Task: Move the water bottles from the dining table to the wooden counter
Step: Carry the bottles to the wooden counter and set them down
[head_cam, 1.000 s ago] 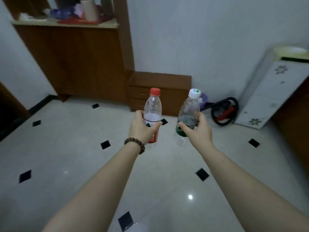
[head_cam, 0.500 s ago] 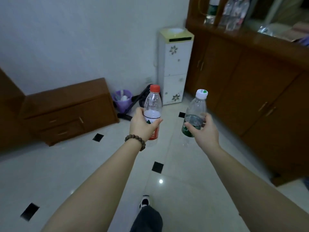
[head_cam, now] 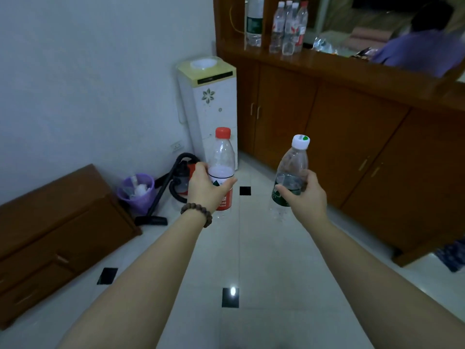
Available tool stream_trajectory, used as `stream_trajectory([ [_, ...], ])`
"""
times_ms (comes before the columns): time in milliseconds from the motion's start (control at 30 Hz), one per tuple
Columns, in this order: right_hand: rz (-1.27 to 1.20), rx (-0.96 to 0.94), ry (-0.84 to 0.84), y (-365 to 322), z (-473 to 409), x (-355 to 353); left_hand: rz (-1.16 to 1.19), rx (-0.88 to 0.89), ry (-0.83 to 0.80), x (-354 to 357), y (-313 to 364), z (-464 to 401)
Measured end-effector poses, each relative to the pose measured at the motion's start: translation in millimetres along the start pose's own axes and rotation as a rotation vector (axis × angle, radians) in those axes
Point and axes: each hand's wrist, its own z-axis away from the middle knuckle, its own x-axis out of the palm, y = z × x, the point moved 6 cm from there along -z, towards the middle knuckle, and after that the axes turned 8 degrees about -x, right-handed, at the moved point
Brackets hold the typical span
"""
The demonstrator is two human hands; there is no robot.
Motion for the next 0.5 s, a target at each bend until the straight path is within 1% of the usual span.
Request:
stream_trajectory([
  [133,0.018,0.031,0.053,13.5,-44.1,-0.6,-0.018,0.022,-0.035,25.1,12.9,-54.5],
  [300,0.039,0.06,0.098,38.2,-105.4,-2.6,-0.027,0.06,-0.087,75.5,29.5,-122.1],
  [500,0.045,0.049,0.136,70.1,-223.4,-4.9,-0.019,0.089,-0.164,155.1,77.0,-221.1],
])
